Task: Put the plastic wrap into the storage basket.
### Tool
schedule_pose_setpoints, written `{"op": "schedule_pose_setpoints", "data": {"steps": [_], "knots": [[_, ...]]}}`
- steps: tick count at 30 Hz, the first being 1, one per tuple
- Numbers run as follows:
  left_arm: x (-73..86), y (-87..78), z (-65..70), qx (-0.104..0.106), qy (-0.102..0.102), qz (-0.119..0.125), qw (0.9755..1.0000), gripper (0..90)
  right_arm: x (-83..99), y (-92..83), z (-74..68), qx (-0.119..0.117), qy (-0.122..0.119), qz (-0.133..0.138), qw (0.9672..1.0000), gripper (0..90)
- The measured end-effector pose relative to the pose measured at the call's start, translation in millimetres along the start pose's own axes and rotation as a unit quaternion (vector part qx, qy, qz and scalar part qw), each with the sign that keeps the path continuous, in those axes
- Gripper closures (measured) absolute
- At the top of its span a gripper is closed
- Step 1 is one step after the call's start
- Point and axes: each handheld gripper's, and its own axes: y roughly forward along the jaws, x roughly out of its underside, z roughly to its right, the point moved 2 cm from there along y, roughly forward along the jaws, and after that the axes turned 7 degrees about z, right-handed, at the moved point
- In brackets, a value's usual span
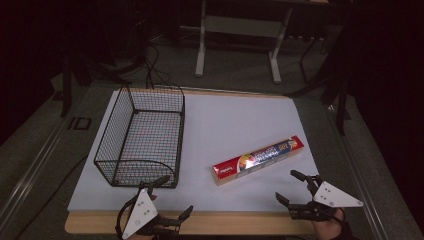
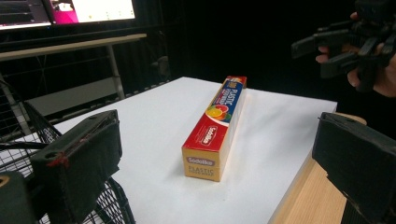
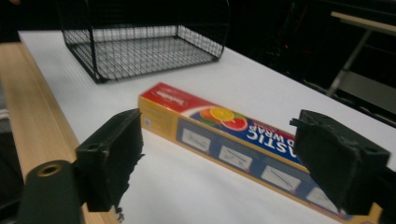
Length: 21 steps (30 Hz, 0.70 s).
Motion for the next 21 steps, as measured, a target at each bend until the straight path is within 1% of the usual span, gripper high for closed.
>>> {"op": "schedule_pose_setpoints", "data": {"steps": [2,3,5,6,8,9,10,13,14,15,16,17,20,21], "knots": [[-1.2,-1.1,-0.6,-0.001,-0.003,0.008,1.0000,2.0,-0.3,0.2,0.4,0.003,0.005,-0.008,1.0000,20.0],[-1.2,-1.1,-0.6,-0.001,-0.003,0.008,1.0000,2.0,-0.7,0.6,1.1,-0.003,0.015,-0.015,0.9998,20.0],[-1.6,-0.9,0.3,-0.002,0.000,0.012,0.9999,2.0,-1.4,0.0,2.3,-0.011,0.033,-0.014,0.9993,22.2],[-1.4,-0.5,0.6,-0.001,0.001,0.013,0.9999,2.0,-2.2,-0.1,2.8,-0.020,0.040,-0.012,0.9989,22.2],[-0.9,0.0,1.4,0.002,0.003,0.011,0.9999,2.0,-4.4,-0.7,3.4,-0.031,0.045,-0.004,0.9985,21.6],[-0.9,0.0,1.4,0.002,0.003,0.011,0.9999,2.0,-4.4,-0.7,3.4,-0.031,0.045,-0.004,0.9985,21.6],[-0.9,0.0,1.5,0.003,0.004,0.011,0.9999,2.0,-8.1,-1.0,3.3,-0.048,0.045,0.003,0.9978,18.8],[-1.1,-0.3,1.4,0.005,0.001,0.016,0.9999,2.0,-10.0,-0.8,3.0,-0.051,0.039,0.004,0.9979,17.0],[-1.2,-0.8,1.1,0.006,0.002,0.016,0.9998,2.0,-14.5,0.3,1.7,-0.070,0.033,0.006,0.9970,13.0],[-1.5,-1.1,0.9,0.007,0.001,0.019,0.9998,2.0,-15.1,1.6,1.3,-0.077,0.031,0.000,0.9965,12.9],[-1.5,-1.1,0.9,0.007,0.001,0.019,0.9998,2.0,-15.1,1.6,1.3,-0.077,0.031,0.000,0.9965,12.9],[-1.8,-1.3,0.9,0.009,0.000,0.021,0.9997,2.0,-15.6,3.2,0.9,-0.088,0.036,0.002,0.9954,12.8],[-1.8,-1.7,1.5,0.011,0.000,0.023,0.9997,2.0,-15.9,4.2,-0.9,-0.092,0.034,0.000,0.9952,12.7],[-1.8,-1.8,1.7,0.013,0.002,0.022,0.9997,2.0,-16.5,5.2,-2.5,-0.090,0.032,-0.008,0.9954,12.7]]}}
